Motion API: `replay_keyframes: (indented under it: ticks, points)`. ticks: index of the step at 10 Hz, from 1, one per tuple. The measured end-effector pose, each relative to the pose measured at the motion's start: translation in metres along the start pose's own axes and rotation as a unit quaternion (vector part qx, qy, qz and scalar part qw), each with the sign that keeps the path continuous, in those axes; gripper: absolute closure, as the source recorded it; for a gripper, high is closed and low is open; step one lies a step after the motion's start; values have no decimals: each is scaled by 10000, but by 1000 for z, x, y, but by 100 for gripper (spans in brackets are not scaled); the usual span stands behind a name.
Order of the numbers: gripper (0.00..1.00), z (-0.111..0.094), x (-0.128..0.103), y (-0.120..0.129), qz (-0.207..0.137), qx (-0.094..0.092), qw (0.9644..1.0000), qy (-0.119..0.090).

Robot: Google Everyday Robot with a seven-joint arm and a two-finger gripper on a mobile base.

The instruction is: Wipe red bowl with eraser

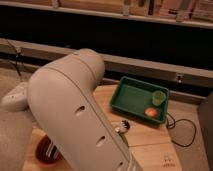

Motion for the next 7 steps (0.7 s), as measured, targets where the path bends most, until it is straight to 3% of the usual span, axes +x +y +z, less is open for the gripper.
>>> replay_keyframes:
  ticks: [5,6,7]
  points:
    - [100,8,26,15,495,-254,9983,-146]
    - [100,6,32,18,678,-212,9974,-111]
    - [100,1,34,19,822,-43,9966,-83]
